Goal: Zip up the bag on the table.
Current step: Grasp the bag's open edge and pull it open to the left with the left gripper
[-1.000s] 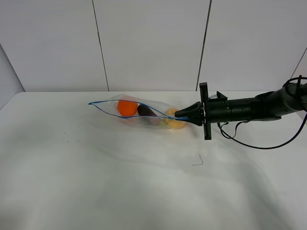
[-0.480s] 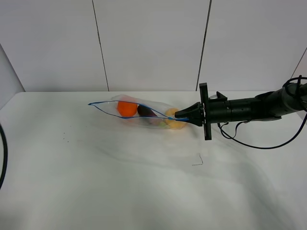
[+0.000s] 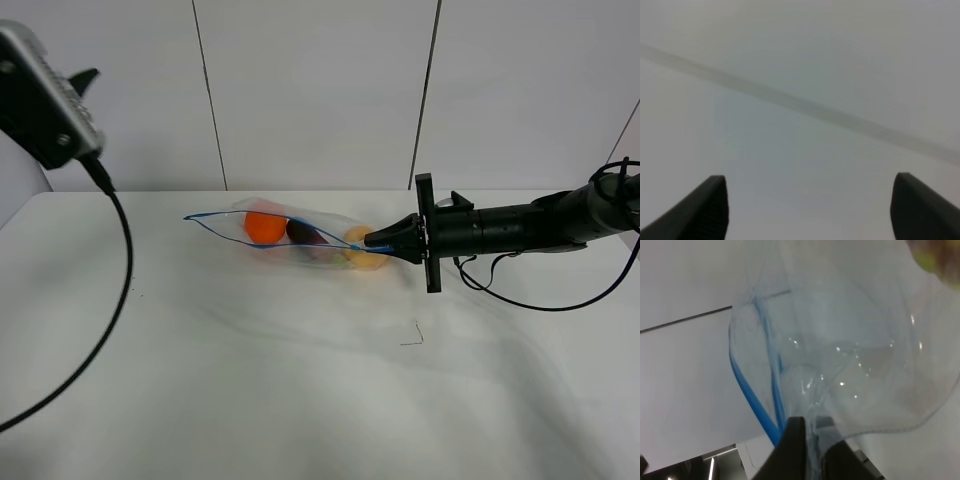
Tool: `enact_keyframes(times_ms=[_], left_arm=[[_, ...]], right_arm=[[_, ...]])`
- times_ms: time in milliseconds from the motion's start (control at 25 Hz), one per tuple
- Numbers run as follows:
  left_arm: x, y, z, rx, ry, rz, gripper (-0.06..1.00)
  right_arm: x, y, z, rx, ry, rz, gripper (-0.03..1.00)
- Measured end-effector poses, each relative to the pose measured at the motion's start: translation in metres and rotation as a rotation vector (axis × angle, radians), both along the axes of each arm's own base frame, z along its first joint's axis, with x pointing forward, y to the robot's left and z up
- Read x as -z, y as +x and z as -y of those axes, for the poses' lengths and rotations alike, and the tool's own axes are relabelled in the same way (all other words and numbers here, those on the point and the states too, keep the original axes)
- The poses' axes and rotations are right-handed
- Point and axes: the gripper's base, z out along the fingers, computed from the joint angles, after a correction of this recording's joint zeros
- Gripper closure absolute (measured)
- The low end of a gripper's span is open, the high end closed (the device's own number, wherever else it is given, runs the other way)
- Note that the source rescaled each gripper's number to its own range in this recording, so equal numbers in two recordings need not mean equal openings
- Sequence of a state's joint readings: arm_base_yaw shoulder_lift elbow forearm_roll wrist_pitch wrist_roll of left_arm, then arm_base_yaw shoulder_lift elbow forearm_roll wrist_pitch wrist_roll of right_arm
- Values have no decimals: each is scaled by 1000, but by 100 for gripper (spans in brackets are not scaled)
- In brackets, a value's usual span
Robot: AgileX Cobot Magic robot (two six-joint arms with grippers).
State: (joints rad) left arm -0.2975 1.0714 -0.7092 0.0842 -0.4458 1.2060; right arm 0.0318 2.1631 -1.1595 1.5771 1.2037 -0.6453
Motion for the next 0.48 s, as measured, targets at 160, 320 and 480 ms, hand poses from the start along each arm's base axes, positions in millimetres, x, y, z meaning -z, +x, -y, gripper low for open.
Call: enact_keyframes(times_ms=[160, 320, 480], left_arm=[[27, 6, 48, 169, -30, -122, -5], [57, 8, 91, 299, -14, -200, -5], [83, 11, 124, 386, -13, -197, -5]], right_arm=[[0, 0, 0, 0, 0, 0, 97], [0, 0, 0, 0, 0, 0, 97], [0, 0, 0, 0, 0, 0, 97]])
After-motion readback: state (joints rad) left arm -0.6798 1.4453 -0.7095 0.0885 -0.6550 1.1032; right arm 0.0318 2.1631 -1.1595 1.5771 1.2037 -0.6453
